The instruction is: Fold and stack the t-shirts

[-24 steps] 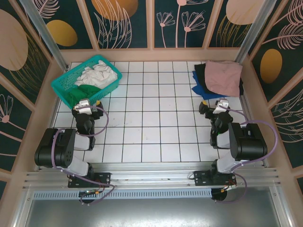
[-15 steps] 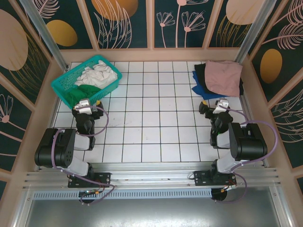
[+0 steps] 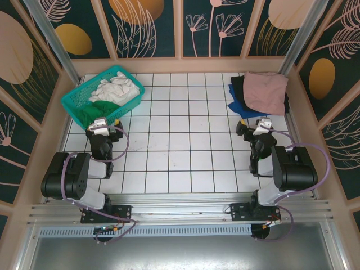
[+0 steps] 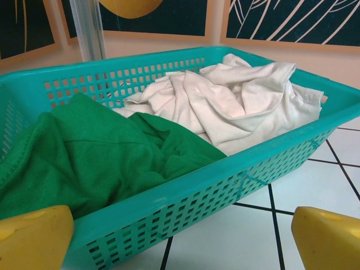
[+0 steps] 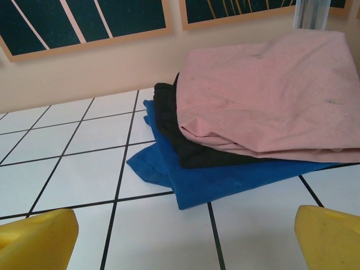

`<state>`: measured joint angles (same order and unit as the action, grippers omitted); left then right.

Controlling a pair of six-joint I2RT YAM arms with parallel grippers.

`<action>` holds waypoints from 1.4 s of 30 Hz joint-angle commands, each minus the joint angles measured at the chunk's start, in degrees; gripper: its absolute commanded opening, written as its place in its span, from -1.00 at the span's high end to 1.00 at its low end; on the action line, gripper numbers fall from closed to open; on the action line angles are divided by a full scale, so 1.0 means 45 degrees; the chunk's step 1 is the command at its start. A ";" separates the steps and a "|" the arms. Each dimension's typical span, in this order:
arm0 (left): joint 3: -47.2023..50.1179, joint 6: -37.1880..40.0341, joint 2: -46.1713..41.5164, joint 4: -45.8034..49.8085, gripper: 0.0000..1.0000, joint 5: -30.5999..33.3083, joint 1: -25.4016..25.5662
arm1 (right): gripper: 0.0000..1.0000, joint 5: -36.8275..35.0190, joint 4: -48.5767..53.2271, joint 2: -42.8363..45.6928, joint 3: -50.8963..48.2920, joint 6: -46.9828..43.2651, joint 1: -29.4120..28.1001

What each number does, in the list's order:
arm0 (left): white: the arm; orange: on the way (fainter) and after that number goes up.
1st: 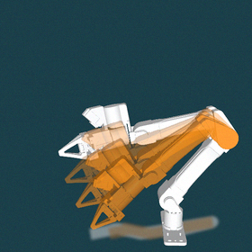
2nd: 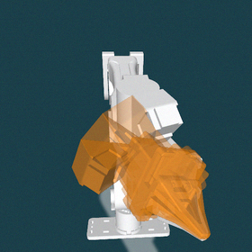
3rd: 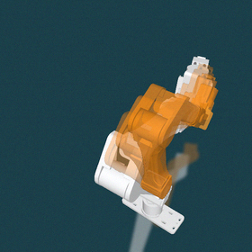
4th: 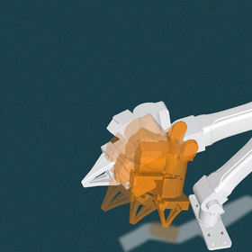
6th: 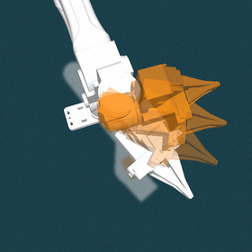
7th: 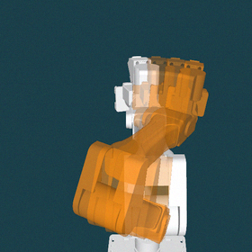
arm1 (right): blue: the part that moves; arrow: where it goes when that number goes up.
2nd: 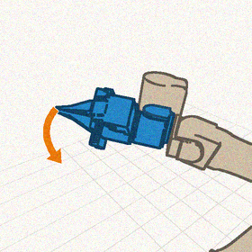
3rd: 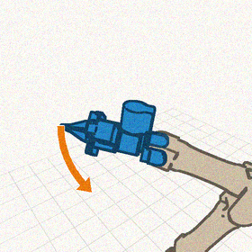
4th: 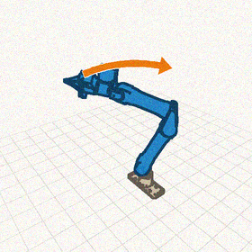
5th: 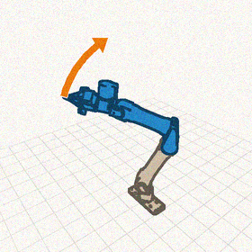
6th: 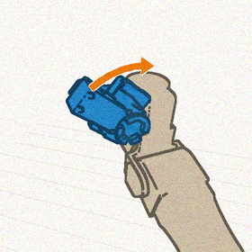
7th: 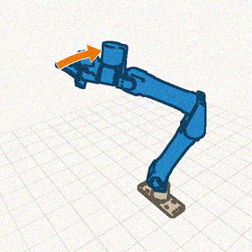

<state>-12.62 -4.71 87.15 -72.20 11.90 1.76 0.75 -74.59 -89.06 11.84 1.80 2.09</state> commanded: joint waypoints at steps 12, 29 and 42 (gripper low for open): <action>-0.4361 -0.2766 -0.4678 1.0038 -0.98 -0.0403 0.0135 | -0.98 -0.2615 0.4153 0.3789 0.1240 -0.0147 -0.1732; -0.9374 0.0248 -0.1184 1.7273 -0.98 -0.1902 0.1362 | -0.98 0.1334 1.2673 0.7265 0.3842 0.3487 -0.0526; -1.3784 0.4632 0.4045 1.9521 -0.88 -0.0170 0.1552 | -0.98 0.2564 1.1851 0.6407 0.3097 0.3018 -0.0045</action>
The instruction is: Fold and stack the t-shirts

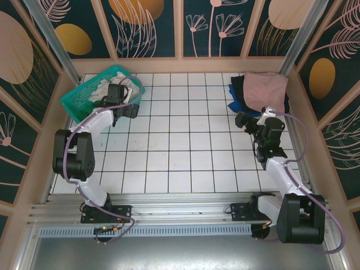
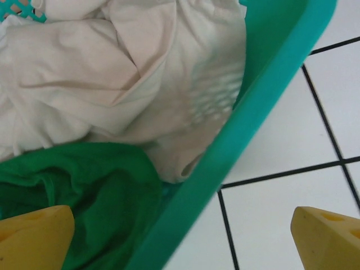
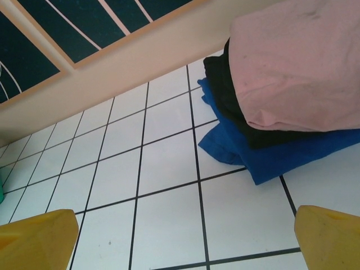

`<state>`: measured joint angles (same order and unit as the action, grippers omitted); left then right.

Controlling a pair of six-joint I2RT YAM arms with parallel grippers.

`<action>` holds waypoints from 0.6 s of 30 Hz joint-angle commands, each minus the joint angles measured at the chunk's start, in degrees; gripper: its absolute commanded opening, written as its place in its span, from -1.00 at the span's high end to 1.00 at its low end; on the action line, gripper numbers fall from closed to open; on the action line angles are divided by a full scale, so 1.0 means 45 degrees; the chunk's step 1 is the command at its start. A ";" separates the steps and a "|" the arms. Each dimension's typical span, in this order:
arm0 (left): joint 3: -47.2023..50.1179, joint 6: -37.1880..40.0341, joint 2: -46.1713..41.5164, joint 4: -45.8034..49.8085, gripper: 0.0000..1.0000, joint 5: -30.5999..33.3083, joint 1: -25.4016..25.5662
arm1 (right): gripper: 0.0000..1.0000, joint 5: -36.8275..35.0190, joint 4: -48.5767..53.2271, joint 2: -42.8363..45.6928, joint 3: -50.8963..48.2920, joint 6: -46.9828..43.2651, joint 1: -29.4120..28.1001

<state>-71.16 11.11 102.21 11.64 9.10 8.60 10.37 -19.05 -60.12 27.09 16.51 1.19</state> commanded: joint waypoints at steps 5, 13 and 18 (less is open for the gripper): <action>-0.1567 0.0988 0.1916 0.1554 -0.45 0.0527 0.0041 | -0.98 0.0420 -0.0375 0.0080 -0.0404 -0.0291 0.0413; -0.2728 -0.0386 0.2399 0.1826 0.41 0.0808 -0.0039 | -0.98 0.0527 -0.0584 0.0104 -0.0552 -0.0173 0.0623; -0.5562 -0.1403 0.4003 0.3263 0.68 0.1023 -0.0780 | -0.98 0.0508 -0.0510 0.0035 -0.0552 -0.0173 0.0706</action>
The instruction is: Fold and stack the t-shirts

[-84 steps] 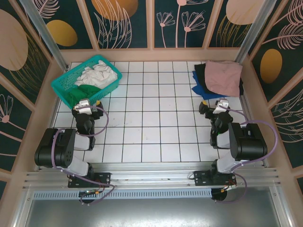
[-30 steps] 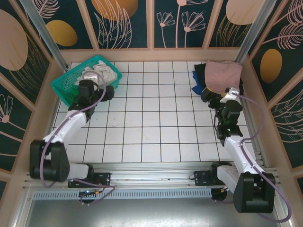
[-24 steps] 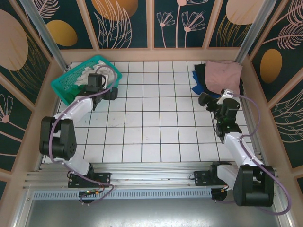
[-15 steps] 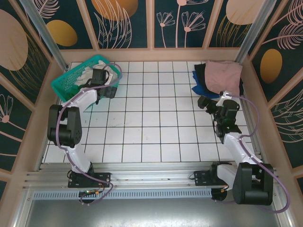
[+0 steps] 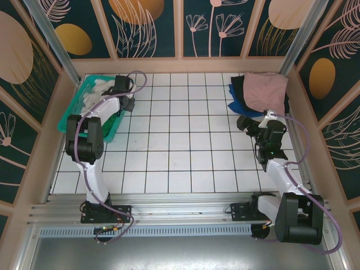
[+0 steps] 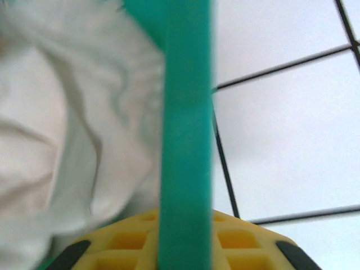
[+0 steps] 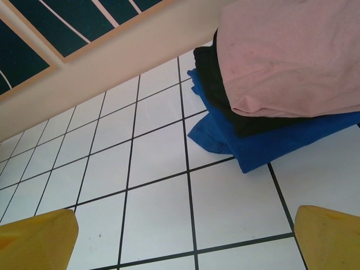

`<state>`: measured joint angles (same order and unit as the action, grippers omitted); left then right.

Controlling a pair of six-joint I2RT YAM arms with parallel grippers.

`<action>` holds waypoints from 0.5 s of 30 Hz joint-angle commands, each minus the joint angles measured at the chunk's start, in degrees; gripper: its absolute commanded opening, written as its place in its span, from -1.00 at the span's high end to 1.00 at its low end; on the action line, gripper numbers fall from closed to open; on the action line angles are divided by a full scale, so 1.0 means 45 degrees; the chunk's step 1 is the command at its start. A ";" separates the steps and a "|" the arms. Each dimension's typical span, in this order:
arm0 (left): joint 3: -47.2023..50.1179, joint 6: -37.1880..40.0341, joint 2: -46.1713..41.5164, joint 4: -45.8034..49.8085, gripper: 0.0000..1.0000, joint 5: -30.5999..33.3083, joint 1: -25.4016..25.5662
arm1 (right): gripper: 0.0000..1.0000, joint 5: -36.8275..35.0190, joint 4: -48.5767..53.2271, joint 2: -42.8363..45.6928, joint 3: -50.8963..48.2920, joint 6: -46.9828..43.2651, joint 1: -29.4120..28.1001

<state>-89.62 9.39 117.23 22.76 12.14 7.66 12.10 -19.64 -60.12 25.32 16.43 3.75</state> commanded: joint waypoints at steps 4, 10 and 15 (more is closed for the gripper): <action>-0.2708 -0.0633 0.1406 0.0769 0.75 0.0643 -0.0786 | -0.98 0.0046 -0.0381 0.0008 -0.0198 -0.0130 0.0250; -0.3841 -0.0013 0.2190 0.0618 0.82 0.0554 -0.1296 | -0.98 -0.0051 -0.0381 -0.0075 -0.0217 -0.0152 0.0357; -0.4786 0.0603 0.2998 0.0442 0.83 0.0432 -0.1445 | -0.98 -0.0383 -0.0311 -0.0059 -0.0236 -0.0096 0.0435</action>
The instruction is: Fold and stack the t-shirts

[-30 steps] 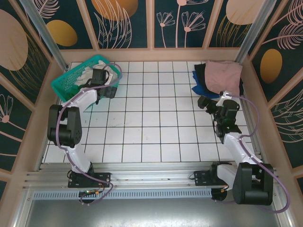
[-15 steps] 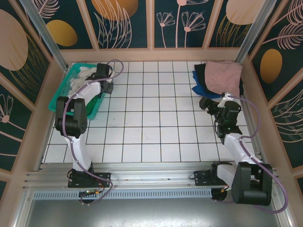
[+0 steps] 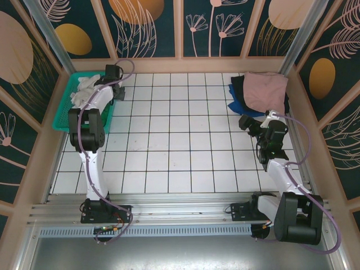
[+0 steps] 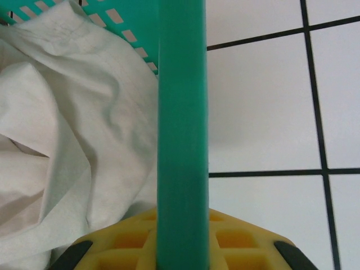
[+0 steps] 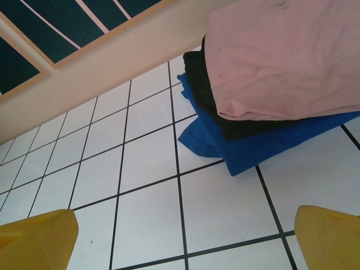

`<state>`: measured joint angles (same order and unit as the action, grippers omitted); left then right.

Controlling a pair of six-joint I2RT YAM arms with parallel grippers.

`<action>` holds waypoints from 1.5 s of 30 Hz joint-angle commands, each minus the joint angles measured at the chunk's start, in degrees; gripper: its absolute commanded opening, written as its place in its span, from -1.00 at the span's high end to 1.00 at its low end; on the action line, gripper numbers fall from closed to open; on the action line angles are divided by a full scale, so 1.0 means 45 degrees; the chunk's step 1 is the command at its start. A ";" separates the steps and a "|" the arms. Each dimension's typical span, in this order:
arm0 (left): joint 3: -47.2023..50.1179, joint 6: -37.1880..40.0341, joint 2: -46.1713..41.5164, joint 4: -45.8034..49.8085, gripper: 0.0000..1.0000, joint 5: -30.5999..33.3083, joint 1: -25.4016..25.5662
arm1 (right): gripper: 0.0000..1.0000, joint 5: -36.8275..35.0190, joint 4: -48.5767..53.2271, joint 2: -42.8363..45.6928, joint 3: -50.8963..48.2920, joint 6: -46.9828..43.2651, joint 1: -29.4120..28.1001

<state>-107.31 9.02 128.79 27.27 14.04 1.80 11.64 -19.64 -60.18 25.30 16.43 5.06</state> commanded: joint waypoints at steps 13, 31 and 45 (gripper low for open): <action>-0.1705 -0.0987 -0.0627 0.0656 -0.50 -0.1366 -0.0304 | -0.98 0.0382 0.1675 0.0512 0.0761 0.0991 0.0089; 0.7806 -0.7115 -0.8188 -0.2257 -0.97 -0.1065 -0.2557 | -0.98 -0.1629 0.3633 -0.0562 0.2768 -0.0160 -0.2957; 0.8561 -0.7229 -0.6955 -0.2171 -0.71 -0.0762 -0.3647 | -0.73 -0.1190 0.3133 -0.0688 0.1936 -0.0799 -0.3021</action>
<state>-66.41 -22.96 94.61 17.17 10.11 -14.68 5.89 -4.47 -62.92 33.98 14.17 -8.05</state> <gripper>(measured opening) 0.861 0.866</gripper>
